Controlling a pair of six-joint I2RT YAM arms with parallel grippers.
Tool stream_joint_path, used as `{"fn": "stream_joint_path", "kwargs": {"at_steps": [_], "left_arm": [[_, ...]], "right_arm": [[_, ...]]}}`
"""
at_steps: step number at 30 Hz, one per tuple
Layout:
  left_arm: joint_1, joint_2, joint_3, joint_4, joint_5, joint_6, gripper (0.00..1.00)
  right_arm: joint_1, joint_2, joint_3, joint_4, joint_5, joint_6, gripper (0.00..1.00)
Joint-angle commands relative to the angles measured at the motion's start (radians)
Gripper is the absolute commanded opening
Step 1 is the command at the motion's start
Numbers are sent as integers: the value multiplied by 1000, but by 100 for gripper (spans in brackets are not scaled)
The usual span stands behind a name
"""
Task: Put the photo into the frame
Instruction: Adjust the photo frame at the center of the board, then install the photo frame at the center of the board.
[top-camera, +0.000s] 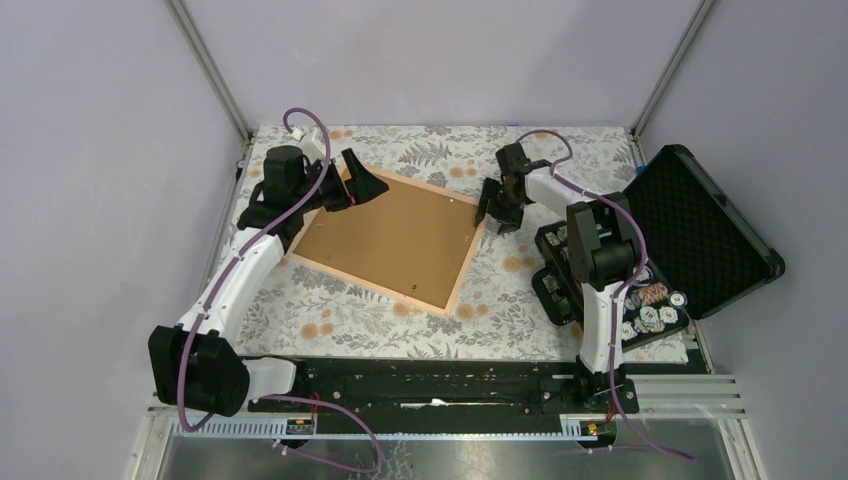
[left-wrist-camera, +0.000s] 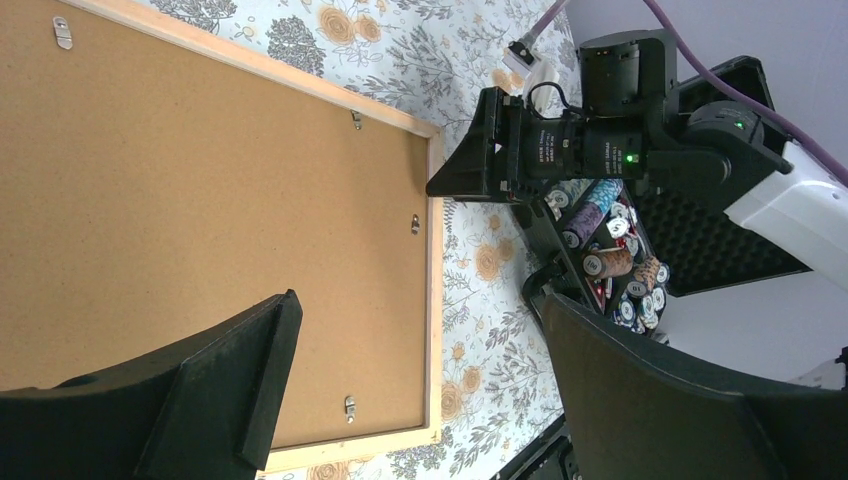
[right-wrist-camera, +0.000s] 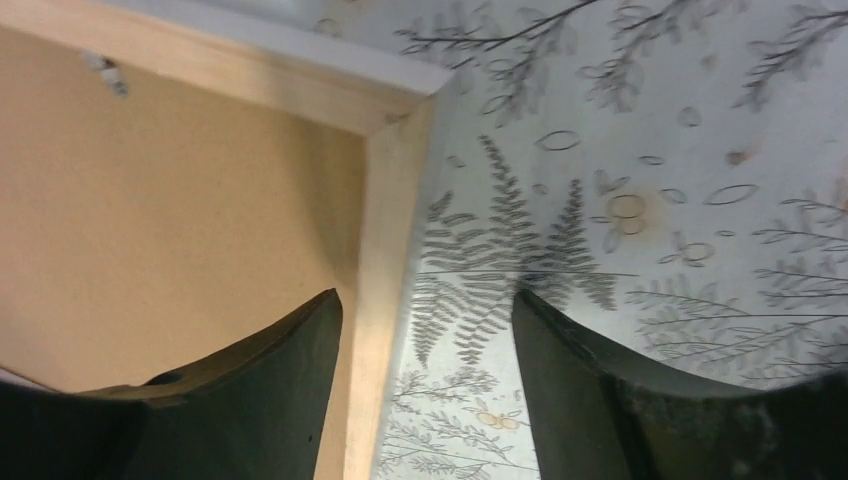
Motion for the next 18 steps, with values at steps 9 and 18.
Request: {"fn": "stream_joint_path", "kwargs": {"at_steps": [9,18], "left_arm": [[-11,-27,19,30,19,5,99],[-19,-34,22,30,24,5,99]], "right_arm": [[126,-33,-70,-14,43,91,75],[157,8,-22,-76,103,59,66]]}}
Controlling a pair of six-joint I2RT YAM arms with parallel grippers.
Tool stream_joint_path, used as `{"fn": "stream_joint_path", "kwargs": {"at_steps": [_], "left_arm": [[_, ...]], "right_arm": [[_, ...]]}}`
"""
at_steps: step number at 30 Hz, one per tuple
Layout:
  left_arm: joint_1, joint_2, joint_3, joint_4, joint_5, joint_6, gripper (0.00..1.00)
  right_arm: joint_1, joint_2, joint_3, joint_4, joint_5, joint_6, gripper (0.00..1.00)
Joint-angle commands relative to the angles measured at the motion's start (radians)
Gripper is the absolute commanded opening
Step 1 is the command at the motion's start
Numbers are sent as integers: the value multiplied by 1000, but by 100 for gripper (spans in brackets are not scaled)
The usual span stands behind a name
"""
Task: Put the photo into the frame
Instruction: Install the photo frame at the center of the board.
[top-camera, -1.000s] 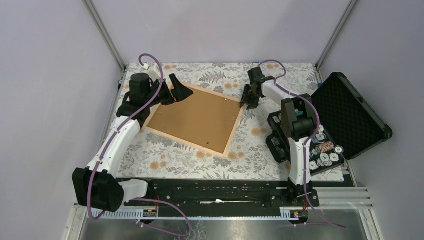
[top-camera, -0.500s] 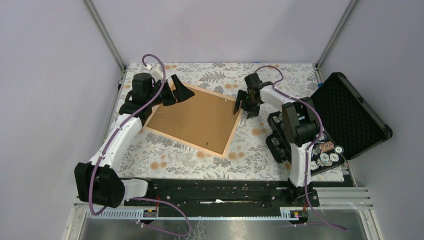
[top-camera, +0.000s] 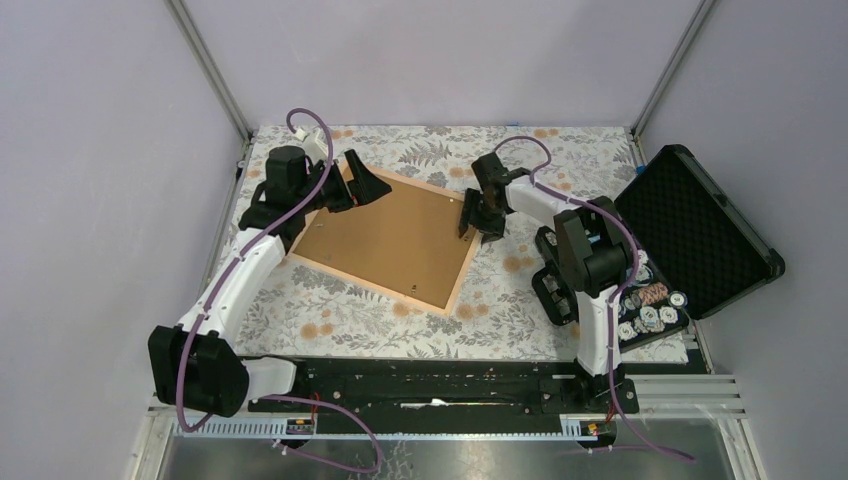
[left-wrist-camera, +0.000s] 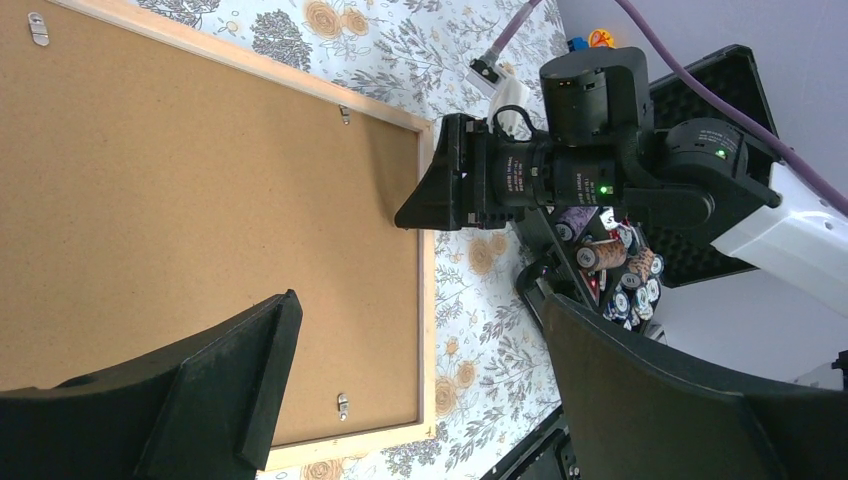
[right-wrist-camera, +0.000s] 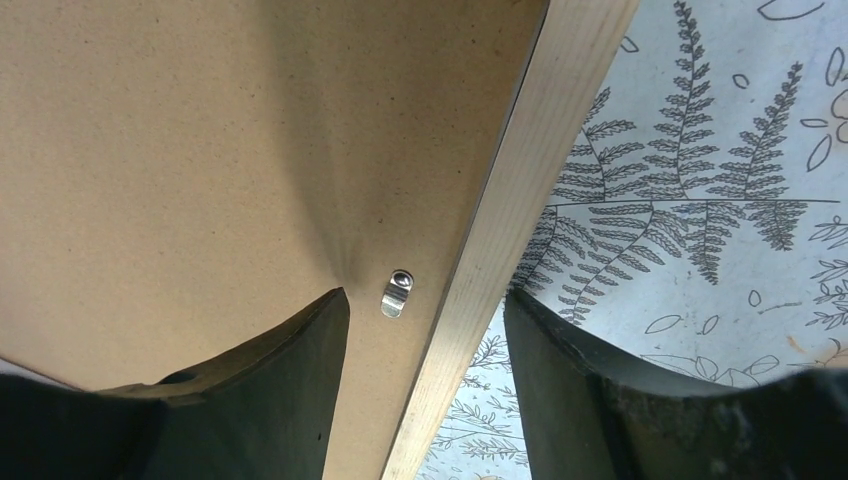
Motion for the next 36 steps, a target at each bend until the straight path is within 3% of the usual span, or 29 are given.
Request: {"fn": "stream_joint_path", "kwargs": {"at_steps": [1,6,15,22,30,31,33,34,36], "left_arm": [[-4,-39,22,30,12,7,99],[-5,-44,22,26,1,11,99],[-10,-43,23,24,0,14,99],[-10,-42,24,22,-1,15,99],[-10,-38,22,22,-3,15,99],[-10,-35,23,22,-2,14,99],[-10,-35,23,22,-1,13,99],[-10,-36,24,22,-1,13,99],[-10,-37,24,22,-2,13,99]], "right_arm": [[35,45,35,-99,74,-20,66],[55,60,54,-128,146,-32,57],[63,67,76,-128,220,-109,31],[62,92,123,-108,269,-277,0],[61,3,133,-67,283,-345,0],[61,-6,137,-68,288,-347,6],[62,-22,142,-80,291,-339,38],[61,-31,139,-84,286,-332,49],[61,-52,121,-84,273,-321,59]]}}
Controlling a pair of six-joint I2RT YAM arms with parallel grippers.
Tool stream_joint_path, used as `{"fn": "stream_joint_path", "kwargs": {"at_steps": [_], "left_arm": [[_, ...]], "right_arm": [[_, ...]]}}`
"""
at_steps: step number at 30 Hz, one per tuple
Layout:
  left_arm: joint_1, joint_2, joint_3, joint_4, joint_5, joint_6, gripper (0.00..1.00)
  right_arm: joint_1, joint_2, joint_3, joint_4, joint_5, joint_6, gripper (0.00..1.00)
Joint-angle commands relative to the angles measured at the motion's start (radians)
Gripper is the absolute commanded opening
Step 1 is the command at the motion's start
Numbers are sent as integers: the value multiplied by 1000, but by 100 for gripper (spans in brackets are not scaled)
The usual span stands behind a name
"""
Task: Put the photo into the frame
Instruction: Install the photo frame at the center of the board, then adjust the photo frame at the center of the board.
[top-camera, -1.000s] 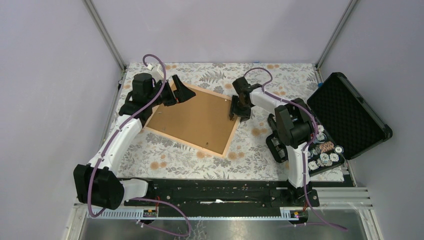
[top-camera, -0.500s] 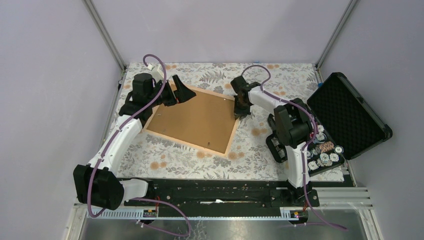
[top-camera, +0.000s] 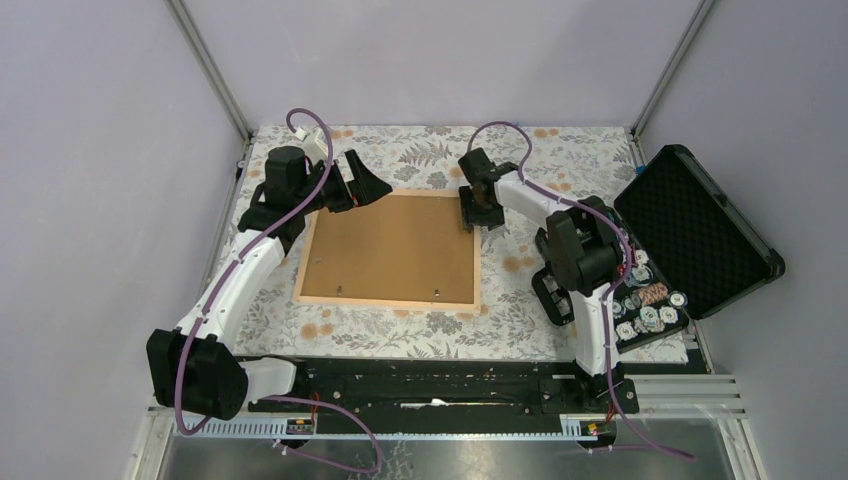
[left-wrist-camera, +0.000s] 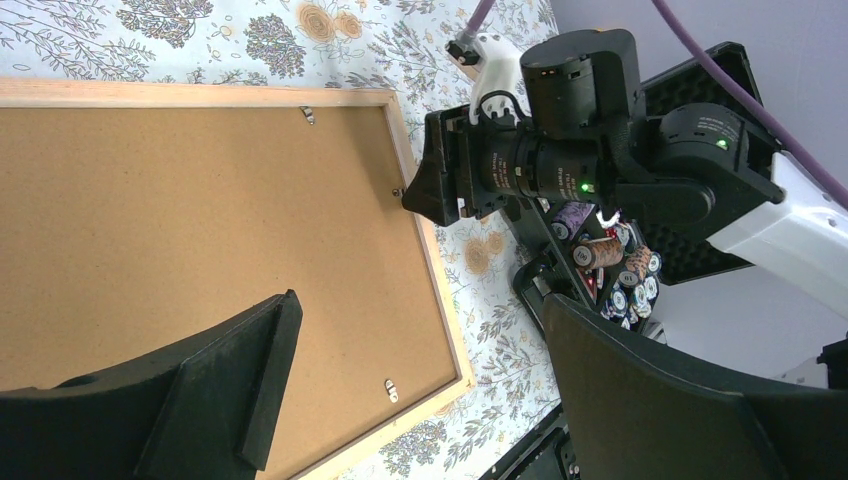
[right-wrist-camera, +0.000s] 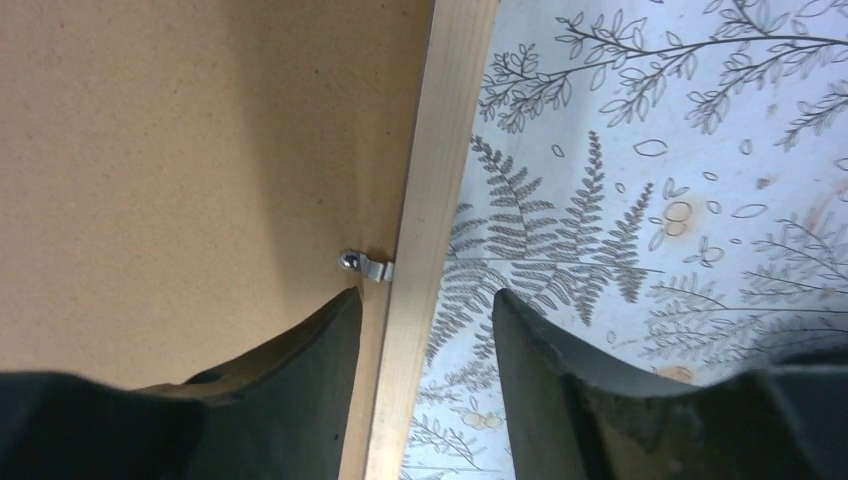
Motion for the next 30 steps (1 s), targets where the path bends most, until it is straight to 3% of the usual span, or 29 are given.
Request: {"fn": "stream_joint_path", "kwargs": {"at_steps": [1,5,12,17,25,30], "left_arm": [[-4,-21,23,22,-1,10,99],[-4,-20,23,22,0,11,99],[-4,-16,22,23,4,7,99],[-5,-12,20,24,4,7,99],[-5,-12,18,24,-2,7,99],[-5,-12,19,24,-2,8,99]], "right_arm": [[7,-113,-12,-11,44,-38,60],[7,-146,-67,-9,17,-15,60],[11,-188,-233,97,-163,70,47],[15,-166,-259,121,-172,70,44],[4,-84,-140,98,45,-69,12],[-42,-5,-10,168,23,-247,3]]}}
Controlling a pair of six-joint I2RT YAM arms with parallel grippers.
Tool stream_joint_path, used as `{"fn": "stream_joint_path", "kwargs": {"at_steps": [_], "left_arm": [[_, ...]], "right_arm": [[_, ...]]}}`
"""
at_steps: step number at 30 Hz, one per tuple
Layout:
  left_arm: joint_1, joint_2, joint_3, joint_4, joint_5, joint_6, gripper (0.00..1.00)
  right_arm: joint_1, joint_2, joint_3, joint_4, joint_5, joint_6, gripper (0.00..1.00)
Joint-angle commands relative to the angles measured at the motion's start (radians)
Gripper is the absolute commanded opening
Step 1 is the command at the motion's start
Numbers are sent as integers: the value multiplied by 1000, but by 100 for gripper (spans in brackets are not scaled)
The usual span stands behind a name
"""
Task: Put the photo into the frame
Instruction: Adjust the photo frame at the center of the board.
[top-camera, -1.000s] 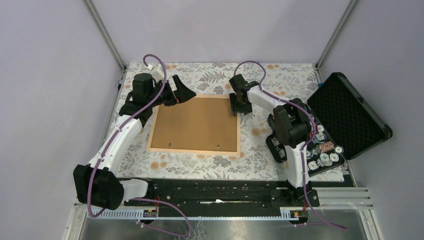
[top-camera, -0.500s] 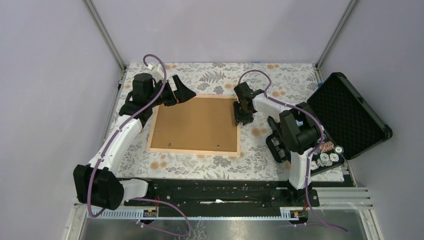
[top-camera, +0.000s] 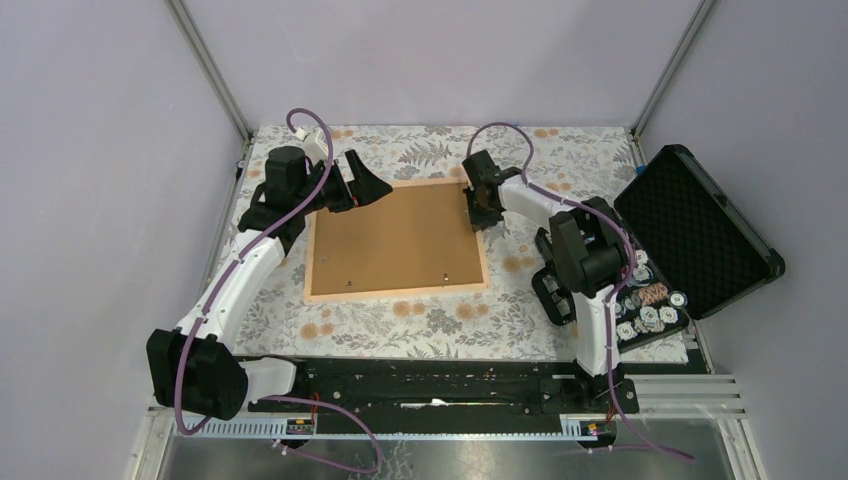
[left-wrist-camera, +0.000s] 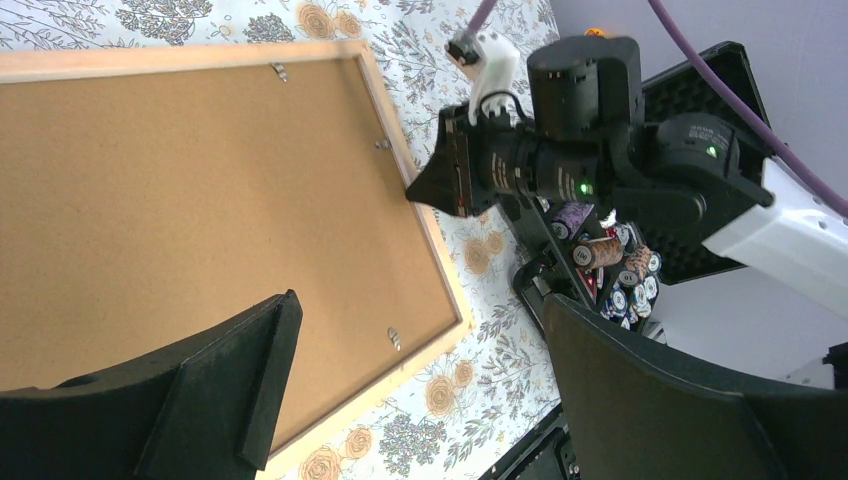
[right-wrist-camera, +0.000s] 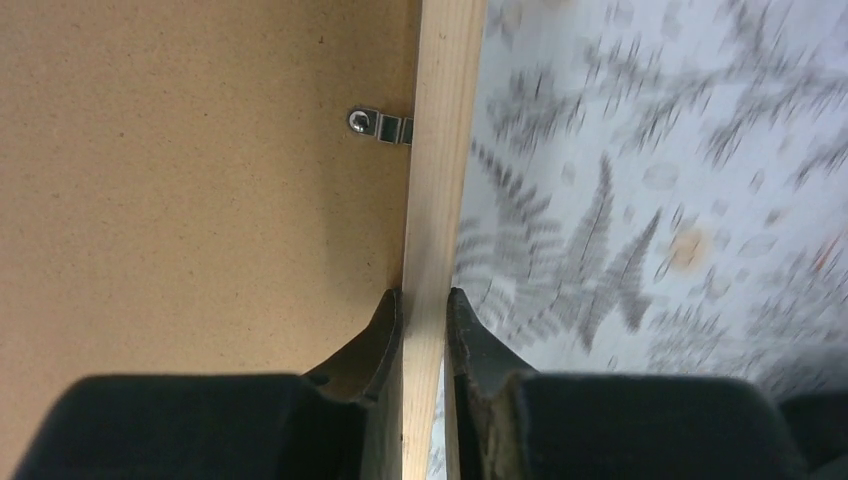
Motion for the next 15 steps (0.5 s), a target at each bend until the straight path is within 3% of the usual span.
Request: {"fn": "stream_joint_path", "kwargs": {"at_steps": [1,4,7,9,12,15], "left_arm": [[-5,-12,19,23,-6,9,99],[-10,-15,16,24,-21,17,99],[-16,-16,17,24,-26,18,99],[-21,-13,14,23,-44,26,99],[-22,-11,20,12,-48,29,99],[-27,-7,18,15,-47,29,99]], "right_arm": [[-52,66,120,100,11,-242,3],[-94,115,209,135,-80,-299,10],[-99,183,371,41,-4,-253,22],[-100,192,457,-50,44,-178,46],[-100,111,397,-90,83,-60,73],[-98,-20,229,-76,-6,47,80]]}}
